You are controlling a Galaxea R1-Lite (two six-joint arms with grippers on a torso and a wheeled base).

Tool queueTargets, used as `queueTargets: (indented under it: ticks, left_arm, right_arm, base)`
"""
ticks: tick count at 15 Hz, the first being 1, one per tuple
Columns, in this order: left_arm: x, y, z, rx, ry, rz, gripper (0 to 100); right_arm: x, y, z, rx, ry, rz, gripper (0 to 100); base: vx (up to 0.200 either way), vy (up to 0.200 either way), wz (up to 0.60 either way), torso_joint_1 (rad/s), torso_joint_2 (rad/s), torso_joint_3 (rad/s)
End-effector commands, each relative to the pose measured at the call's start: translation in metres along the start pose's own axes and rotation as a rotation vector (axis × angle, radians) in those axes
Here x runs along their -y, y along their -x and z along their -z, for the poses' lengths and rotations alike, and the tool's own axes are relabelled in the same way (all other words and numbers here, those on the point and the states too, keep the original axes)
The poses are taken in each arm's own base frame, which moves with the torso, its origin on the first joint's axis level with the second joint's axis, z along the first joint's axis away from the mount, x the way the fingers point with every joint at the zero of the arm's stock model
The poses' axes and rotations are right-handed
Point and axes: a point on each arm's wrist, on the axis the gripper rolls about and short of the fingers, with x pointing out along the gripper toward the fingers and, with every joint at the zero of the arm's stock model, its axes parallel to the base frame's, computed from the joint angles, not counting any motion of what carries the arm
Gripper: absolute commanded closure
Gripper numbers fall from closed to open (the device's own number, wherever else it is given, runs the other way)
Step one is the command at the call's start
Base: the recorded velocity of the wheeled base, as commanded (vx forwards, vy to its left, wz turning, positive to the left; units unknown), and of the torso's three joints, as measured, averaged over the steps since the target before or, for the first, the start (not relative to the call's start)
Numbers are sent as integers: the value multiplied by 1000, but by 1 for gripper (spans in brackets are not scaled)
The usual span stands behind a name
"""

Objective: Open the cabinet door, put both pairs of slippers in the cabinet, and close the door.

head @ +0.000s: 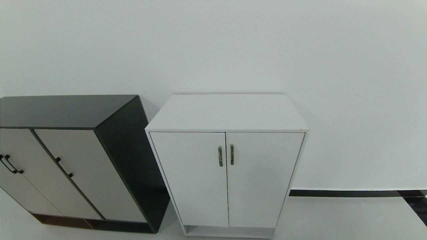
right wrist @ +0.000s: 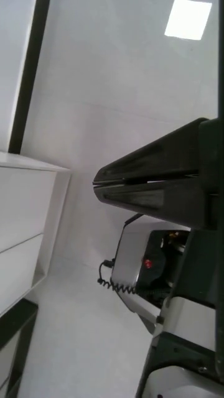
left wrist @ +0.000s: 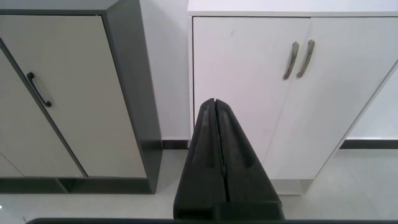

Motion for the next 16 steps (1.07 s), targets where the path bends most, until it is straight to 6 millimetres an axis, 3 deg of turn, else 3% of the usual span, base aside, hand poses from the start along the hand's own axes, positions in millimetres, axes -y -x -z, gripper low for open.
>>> queueTargets:
  ticks: [1,6,9,12,16]
  left_arm:
    - [0,0,0,-1,-1,-1,100]
    - [0,0,0,-1,1,-1,100]
    - [0,0,0,-1,-1,-1,100]
    - [0,0,0,-1,-1,-1,100]
    - [0,0,0,-1,-1,-1,100]
  right_arm:
    - [-1,0,0,-4,6,-30,100]
    - [-2,2,1,13,22,-70,100]
    - [1,9,3,118,16,32,100]
    - [1,11,4,139,14,24,100]
    - [6,12,4,145,-33,228,100]
  base:
    - [0,0,0,0,0,0]
    - [0,0,0,0,0,0]
    - [0,0,0,0,0,0]
    - [0,0,0,0,0,0]
    - [0,0,0,0,0,0]
